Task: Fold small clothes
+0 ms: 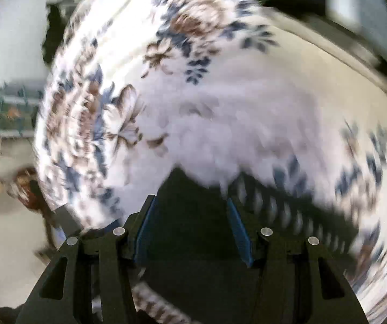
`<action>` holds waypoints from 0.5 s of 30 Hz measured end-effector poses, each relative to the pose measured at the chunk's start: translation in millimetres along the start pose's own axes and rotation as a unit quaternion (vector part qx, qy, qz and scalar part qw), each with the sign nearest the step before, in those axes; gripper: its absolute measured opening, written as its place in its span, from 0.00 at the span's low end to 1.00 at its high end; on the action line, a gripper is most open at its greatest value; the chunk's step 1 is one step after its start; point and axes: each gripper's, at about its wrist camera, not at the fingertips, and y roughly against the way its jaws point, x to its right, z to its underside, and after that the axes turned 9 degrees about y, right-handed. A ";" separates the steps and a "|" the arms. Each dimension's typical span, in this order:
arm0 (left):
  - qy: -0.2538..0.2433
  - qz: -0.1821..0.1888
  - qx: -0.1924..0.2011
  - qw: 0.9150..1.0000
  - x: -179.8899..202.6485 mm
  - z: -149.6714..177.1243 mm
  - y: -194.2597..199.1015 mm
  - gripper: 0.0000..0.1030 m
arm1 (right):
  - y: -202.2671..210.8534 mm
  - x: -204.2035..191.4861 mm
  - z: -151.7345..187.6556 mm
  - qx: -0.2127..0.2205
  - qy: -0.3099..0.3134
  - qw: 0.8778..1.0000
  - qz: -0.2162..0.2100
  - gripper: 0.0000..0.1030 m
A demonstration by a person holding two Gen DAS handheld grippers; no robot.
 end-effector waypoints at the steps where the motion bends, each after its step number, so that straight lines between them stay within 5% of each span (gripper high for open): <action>1: 0.001 0.010 0.009 1.000 3.4 -1.9 6.3 1.00 | -14.0 2.0 -10.6 -0.029 0.002 0.999 -0.016 0.54; 2: 0.000 0.021 0.014 1.000 8.5 -5.0 10.6 1.00 | -24.4 3.9 -13.8 -0.051 0.005 0.998 -0.026 0.52; 4: -0.004 0.045 0.009 0.999 15.6 -8.5 7.5 1.00 | -31.9 2.2 -21.2 -0.059 0.028 0.997 -0.031 0.12; 5: -0.006 0.062 0.001 0.998 20.2 -10.3 2.1 1.00 | -31.7 1.7 -21.5 -0.058 0.032 0.997 -0.026 0.07; 10: -0.033 0.127 -0.029 0.991 50.2 -4.4 -20.4 0.99 | -15.5 22.3 -33.4 0.007 -0.016 1.000 0.009 0.03; 15: -0.062 0.120 -0.055 0.989 77.4 13.6 -26.8 1.00 | -27.9 29.0 -38.5 0.030 0.001 0.998 0.056 0.00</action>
